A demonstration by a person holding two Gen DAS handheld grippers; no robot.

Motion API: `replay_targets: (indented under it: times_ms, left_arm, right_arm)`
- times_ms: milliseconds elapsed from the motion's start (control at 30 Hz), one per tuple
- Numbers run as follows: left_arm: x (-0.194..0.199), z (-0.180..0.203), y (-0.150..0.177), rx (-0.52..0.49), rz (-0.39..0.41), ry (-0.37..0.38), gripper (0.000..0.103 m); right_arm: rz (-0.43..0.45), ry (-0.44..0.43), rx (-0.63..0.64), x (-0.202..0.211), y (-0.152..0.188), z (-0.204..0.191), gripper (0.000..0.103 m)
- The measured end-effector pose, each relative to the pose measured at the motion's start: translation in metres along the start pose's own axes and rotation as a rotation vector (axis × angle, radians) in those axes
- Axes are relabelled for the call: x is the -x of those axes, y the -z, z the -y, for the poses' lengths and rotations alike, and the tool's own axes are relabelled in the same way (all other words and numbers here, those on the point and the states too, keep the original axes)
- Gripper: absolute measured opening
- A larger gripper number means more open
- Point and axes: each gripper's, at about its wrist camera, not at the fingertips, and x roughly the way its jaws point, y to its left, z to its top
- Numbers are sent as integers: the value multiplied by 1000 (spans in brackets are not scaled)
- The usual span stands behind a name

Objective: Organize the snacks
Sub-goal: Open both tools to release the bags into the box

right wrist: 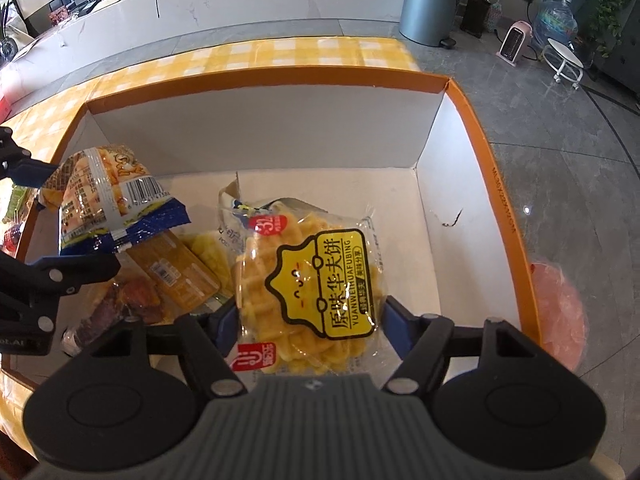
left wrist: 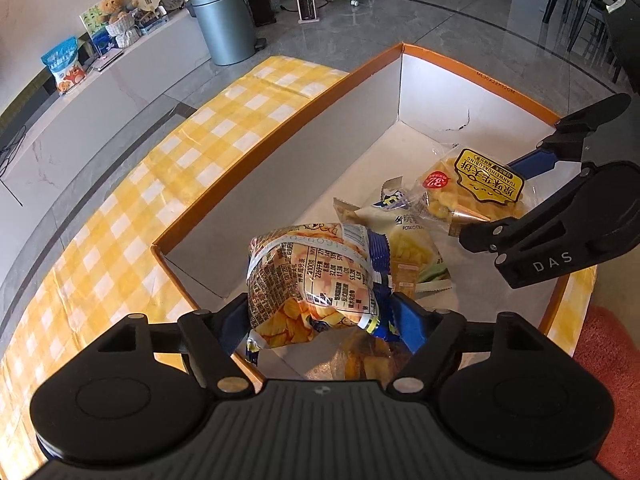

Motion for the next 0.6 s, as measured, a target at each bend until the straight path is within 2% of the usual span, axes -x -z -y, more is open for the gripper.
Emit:
replay_targets:
  times_ms: [233, 600]
  left_arm:
    - [8, -1, 1, 15, 25, 16, 95]
    - [29, -7, 3, 80, 121, 58, 96]
  right_arm:
    - [-11, -6, -14, 3, 0, 1, 76]
    - [45, -4, -14, 21, 1, -3, 80]
